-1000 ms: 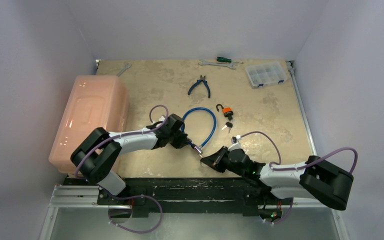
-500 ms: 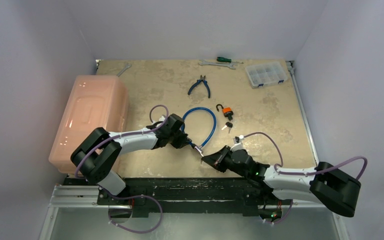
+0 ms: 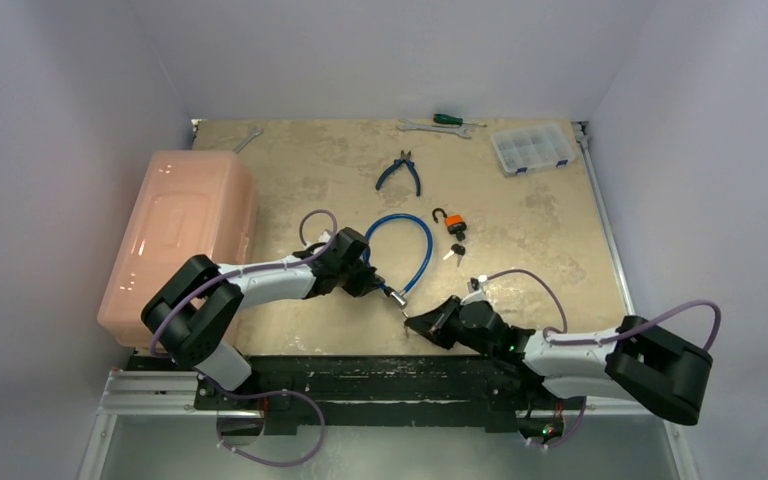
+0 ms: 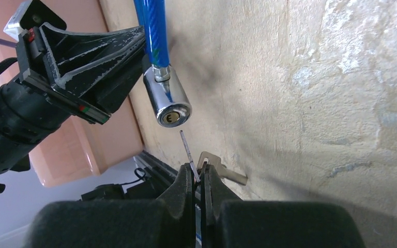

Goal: Unlock with the key

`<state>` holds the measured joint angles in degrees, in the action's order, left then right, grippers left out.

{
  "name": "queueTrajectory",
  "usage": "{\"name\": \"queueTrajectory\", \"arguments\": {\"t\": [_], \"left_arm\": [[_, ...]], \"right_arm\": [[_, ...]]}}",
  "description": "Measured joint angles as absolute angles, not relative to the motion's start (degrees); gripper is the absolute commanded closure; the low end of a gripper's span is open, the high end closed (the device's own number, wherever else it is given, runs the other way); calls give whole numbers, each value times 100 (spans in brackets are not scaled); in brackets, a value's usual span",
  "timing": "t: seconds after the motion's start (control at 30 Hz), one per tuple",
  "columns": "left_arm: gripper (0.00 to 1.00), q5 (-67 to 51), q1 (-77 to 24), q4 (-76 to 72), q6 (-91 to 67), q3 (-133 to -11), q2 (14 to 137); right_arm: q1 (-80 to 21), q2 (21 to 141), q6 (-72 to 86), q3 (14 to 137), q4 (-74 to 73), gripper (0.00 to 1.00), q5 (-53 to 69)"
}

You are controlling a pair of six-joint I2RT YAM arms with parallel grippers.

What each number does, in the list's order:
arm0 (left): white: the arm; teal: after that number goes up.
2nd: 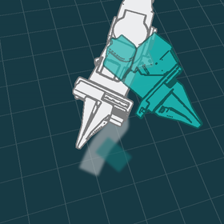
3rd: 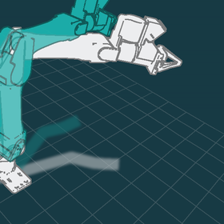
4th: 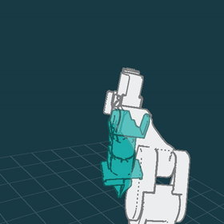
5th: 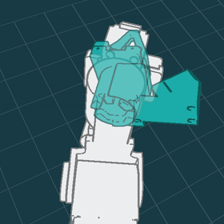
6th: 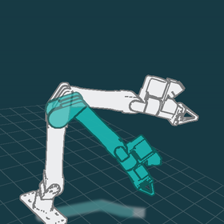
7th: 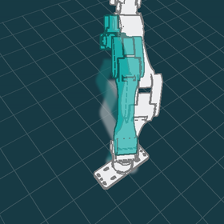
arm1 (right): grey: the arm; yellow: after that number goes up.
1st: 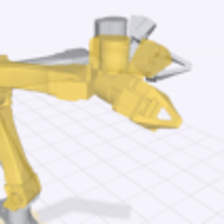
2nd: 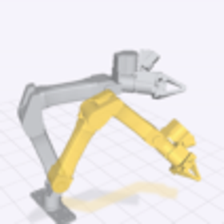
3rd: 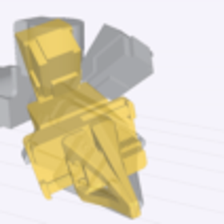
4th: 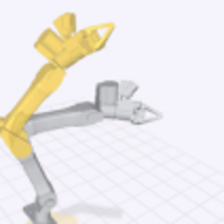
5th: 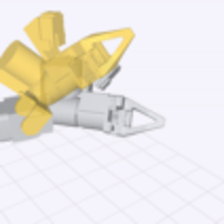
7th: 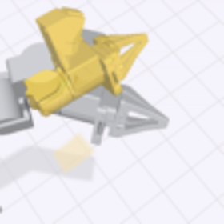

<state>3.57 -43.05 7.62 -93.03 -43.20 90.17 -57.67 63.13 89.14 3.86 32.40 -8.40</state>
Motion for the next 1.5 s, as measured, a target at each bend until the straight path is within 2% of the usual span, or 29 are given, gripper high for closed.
{"name": "queueTrajectory", "arguments": {"t": [0.3,0.67,0.97,1.5], "left_arm": [[100,340,-4305,731,-9306,-4311,9017],[100,340,-4305,666,-9306,-4259,9017],[100,340,-4305,652,-9349,-4259,9017],[100,338,-4305,646,-9349,-4259,9021]], "right_arm": [[-5642,6683,8973,307,3828,100,-753],[-5623,5784,8958,222,3496,100,-821],[-5623,6436,9000,222,3450,100,-753],[-5623,6392,8978,222,3603,100,-805]]}}
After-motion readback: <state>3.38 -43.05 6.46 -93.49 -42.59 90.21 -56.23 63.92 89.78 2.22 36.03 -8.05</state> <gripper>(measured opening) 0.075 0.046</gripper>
